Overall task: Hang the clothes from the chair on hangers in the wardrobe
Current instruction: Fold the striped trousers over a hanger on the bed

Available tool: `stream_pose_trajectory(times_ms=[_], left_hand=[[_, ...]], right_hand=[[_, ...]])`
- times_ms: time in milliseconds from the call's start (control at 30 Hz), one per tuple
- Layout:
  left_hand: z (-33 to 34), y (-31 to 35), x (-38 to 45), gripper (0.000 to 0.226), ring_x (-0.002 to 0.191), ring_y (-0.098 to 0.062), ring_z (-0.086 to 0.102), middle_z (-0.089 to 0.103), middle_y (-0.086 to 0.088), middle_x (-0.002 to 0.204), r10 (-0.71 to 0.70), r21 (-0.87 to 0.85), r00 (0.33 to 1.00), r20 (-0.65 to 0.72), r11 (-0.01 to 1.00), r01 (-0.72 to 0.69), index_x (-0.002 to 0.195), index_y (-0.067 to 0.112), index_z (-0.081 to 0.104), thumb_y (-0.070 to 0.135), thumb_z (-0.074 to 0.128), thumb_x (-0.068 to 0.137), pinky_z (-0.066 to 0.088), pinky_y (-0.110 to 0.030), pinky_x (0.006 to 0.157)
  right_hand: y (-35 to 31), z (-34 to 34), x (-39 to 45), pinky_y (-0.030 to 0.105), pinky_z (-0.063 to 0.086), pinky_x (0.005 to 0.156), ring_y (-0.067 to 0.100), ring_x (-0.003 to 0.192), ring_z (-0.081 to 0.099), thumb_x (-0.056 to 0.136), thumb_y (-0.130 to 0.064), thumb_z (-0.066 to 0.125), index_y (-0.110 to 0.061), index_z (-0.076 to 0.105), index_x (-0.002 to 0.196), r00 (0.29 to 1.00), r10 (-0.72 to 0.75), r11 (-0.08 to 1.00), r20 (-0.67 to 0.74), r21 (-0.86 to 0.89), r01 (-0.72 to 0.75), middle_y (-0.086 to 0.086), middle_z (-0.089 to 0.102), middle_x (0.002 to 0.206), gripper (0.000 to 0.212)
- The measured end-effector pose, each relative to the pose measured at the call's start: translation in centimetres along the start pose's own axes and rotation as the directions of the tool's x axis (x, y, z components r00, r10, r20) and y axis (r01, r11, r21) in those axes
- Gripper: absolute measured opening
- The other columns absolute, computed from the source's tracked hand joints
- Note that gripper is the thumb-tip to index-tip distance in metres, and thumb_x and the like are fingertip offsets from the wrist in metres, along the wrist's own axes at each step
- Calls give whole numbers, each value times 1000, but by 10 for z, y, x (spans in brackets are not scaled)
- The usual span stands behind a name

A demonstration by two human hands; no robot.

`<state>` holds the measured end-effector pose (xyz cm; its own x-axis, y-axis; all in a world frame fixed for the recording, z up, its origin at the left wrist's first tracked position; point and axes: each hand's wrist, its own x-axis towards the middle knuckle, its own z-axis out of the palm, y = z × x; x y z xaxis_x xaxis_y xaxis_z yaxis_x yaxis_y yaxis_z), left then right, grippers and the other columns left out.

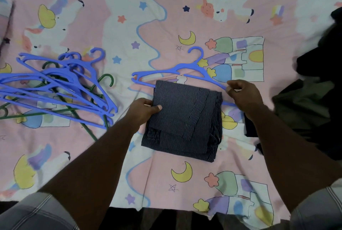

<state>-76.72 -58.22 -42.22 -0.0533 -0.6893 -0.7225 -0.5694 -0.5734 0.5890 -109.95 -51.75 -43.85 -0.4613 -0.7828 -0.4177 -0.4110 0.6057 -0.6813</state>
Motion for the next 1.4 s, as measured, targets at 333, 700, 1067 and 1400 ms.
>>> stream_pose_trajectory(times_ms=[333, 700, 1067, 1400], left_hand=[[-11, -17, -23, 14, 43, -6, 53, 61, -7, 74, -102, -59, 992, 73, 993, 107, 98, 6, 62, 13, 72, 92, 42, -16, 42], [-19, -58, -54, 34, 70, -15, 57, 64, -1, 82, -290, -368, 952, 100, 878, 306, 94, 15, 63, 49, 58, 98, 47, -25, 62], [1, -49, -58, 68, 84, -20, 65, 69, -4, 95, -382, -355, 922, 66, 855, 379, 100, 9, 66, 74, 48, 89, 54, -29, 63], [-4, -53, -56, 64, 106, -24, 67, 70, -7, 116, -344, -413, 878, 332, 784, 464, 120, 13, 65, 68, 55, 90, 56, -37, 85]], right_hand=[[-16, 24, -63, 37, 47, 92, 28, 99, 63, 88, -21, 67, -15, 69, 116, 971, -11, 980, -239, -196, -37, 9, 71, 106, 29], [13, 76, -166, 37, 52, 94, 19, 96, 66, 89, -33, 71, -19, 73, 108, 841, 482, 833, -246, 427, -352, -3, 73, 103, 24], [6, 95, -175, 49, 60, 83, 21, 84, 67, 86, -40, 70, -15, 66, 102, 782, 622, 603, -26, 654, -457, 3, 71, 90, 30], [4, 98, -181, 51, 51, 96, 31, 109, 61, 99, -24, 60, -4, 60, 110, 684, 665, 79, 300, 883, -463, 12, 63, 116, 23]])
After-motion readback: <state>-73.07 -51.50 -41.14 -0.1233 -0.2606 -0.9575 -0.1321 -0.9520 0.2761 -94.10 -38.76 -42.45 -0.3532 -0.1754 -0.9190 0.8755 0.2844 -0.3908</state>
